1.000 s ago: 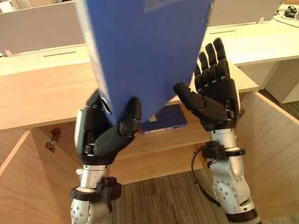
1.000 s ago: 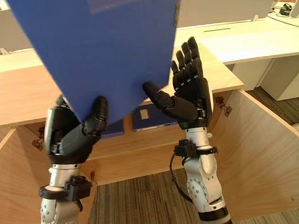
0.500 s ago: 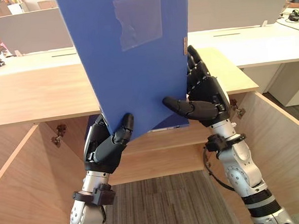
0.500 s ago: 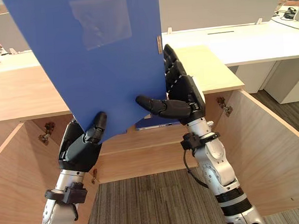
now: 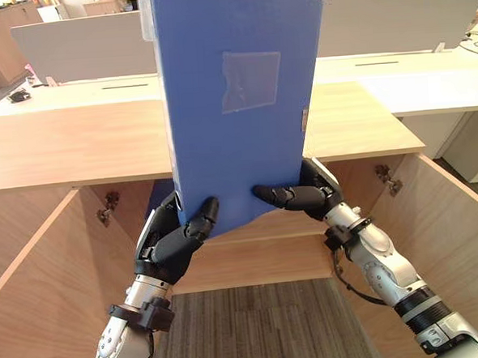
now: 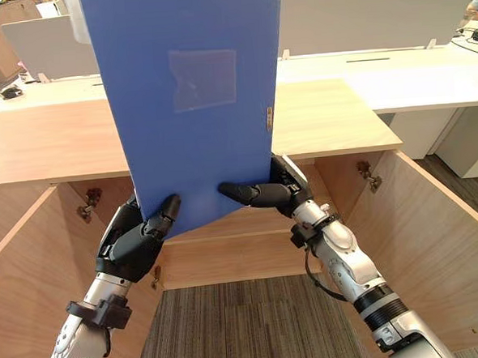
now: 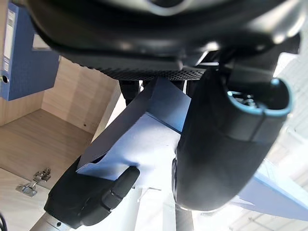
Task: Walk over to the cabinet, pick up the folder, carry it to the office cabinet, place the folder inside the office cabinet, then close the office cabinet door
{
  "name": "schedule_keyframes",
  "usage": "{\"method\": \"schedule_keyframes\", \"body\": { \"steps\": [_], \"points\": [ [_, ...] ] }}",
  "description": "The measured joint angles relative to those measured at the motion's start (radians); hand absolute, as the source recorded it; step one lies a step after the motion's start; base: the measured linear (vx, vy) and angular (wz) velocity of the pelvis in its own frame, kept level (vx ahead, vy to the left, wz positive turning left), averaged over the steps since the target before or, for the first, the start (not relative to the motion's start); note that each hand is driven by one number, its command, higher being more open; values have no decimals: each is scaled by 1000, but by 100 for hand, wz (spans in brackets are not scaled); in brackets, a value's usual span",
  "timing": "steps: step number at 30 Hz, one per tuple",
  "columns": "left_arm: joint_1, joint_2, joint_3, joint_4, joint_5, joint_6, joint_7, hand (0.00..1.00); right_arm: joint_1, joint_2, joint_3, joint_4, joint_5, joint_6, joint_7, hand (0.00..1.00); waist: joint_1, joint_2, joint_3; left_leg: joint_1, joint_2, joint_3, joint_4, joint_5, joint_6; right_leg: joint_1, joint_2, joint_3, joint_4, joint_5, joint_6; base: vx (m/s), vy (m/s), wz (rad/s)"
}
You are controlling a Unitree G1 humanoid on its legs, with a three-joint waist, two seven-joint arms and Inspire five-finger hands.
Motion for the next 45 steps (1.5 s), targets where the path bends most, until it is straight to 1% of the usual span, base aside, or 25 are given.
{"method": "schedule_keyframes", "body": {
  "steps": [4,7,8,12,14,15,17,18,20,23,25,28,30,31,32,34,36,37,38,39,40,41,43,44,45],
  "points": [
    [-3,-2,9,0,2,2,-13,0,4,16,-17,0,29,2,10,0,2,0,0,-11,0,1,0,8,2,-10,0,1,-3,4,-4,-42,4,-1],
    [-11,-42,40,0,34,7,-59,0,49,74,-75,-50,28,5,17,0,13,0,0,-11,1,1,0,9,2,-10,1,1,-3,4,-4,-26,-2,0],
    [-15,-75,65,0,64,4,-87,100,69,106,-102,-75,8,7,14,0,19,-2,-1,-11,1,1,0,9,2,-10,1,0,-3,4,-4,0,0,0],
    [-28,-187,159,0,140,-23,-141,100,108,186,-144,-172,-47,32,4,0,25,-6,-4,-13,3,0,0,9,2,-10,3,0,-6,4,-4,0,0,0],
    [-30,-285,235,32,178,-61,-140,100,126,283,-173,-247,-69,32,-28,0,25,-9,-6,-15,5,0,0,8,1,-11,5,0,-12,5,-4,0,0,0],
    [-32,-301,252,46,190,-69,-140,100,126,307,-190,-259,-77,32,-38,0,27,-10,-7,-16,6,0,0,8,0,-11,6,-1,-14,5,-4,0,0,0],
    [-33,-354,360,133,258,-82,-72,100,125,360,-261,-315,-78,19,-57,0,40,-12,-8,-19,7,0,0,6,-2,-11,7,-1,-18,5,-4,0,0,0],
    [-32,-364,393,165,262,-83,-46,100,125,367,-272,-333,-78,12,-59,0,41,-11,-9,-20,7,0,0,5,-3,-11,7,-1,-19,5,-4,0,0,0],
    [-21,-382,523,307,319,-82,64,100,125,369,-293,-398,-83,-17,-65,0,41,-14,-10,-23,8,1,0,2,-8,-14,8,-1,-21,8,2,0,0,0],
    [2,-382,607,409,369,-73,128,100,123,366,-289,-430,-103,-40,-63,0,46,-24,-15,-28,11,1,0,-1,-10,-17,10,-2,-24,8,2,0,0,0],
    [3,-380,631,471,416,-72,144,100,120,360,-266,-429,-150,-40,-64,0,52,-27,-17,-33,11,0,0,-1,-11,-21,11,-3,-25,8,2,0,0,0],
    [1,-369,634,573,462,-71,146,100,120,328,-184,-422,-241,-37,-62,0,53,-27,-17,-44,12,0,0,-2,-13,-33,11,-3,-23,8,1,0,0,0],
    [-15,-364,632,718,521,-66,152,100,118,291,-90,-392,-361,-33,-61,0,52,-27,-16,-56,13,3,0,-3,-15,-50,11,0,-15,7,0,-11,-1,-2],
    [-19,-364,632,738,529,-64,153,100,118,286,-79,-386,-378,-33,-60,0,52,-27,-15,-58,13,3,0,-3,-15,-53,11,0,-15,7,0,0,0,0],
    [-29,-364,631,813,555,-55,156,100,112,271,-39,-355,-430,-31,-58,0,52,-28,-14,-70,14,3,0,-6,-18,-67,11,0,-10,5,-2,0,0,0],
    [-44,-362,622,910,602,-44,158,100,97,248,12,-296,-516,-24,-60,0,53,-31,5,-90,19,3,1,-3,-20,-95,11,1,7,1,-6,0,0,0],
    [-73,-344,589,1016,648,-40,159,100,79,229,53,-231,-599,-16,-70,0,64,-37,47,-113,25,4,8,2,-23,-129,10,3,37,-2,-9,-18,-1,1],
    [-103,-330,566,1075,672,-29,160,100,49,218,76,-185,-654,-8,-80,0,67,-41,95,-148,27,3,41,-3,-22,-159,9,3,68,-8,-15,-74,0,5],
    [-138,-323,546,1130,692,-25,160,100,6,209,97,-132,-700,1,-89,0,68,-54,139,-205,29,3,107,-22,-21,-203,7,3,106,-13,-19,-93,-1,6],
    [-156,-323,536,1153,700,-22,161,100,-13,206,104,-108,-730,5,-97,0,69,-47,161,-241,32,3,147,-36,-19,-229,7,3,127,-18,-22,-134,-3,3],
    [-185,-326,514,1190,712,-17,160,100,-41,200,114,-66,-785,17,-112,0,72,-43,204,-304,42,-1,234,-69,-15,-271,6,4,167,-29,-21,-130,0,-1],
    [-200,-329,492,1213,713,-17,160,100,-62,192,124,-37,-823,30,-125,0,72,-29,248,-350,51,-4,312,-103,-16,-304,8,6,214,-47,-22,-151,7,-1],
    [-212,-331,468,1230,714,-14,160,100,-64,181,127,-24,-856,41,-135,0,72,-12,281,-412,61,-10,387,-136,-17,-359,7,7,276,-74,-21,-108,22,0],
    [-227,-331,451,1238,714,-14,161,100,-72,174,127,-20,-880,41,-151,0,72,1,316,-467,65,-13,448,-156,-12,-418,4,12,345,-102,-21,-101,24,-1],
    [-235,-331,447,1240,717,-14,162,100,-82,172,127,-18,-886,42,-156,0,71,4,329,-494,69,-13,474,-167,-14,-449,2,15,377,-116,-21,-126,19,-3]
  ]
}}
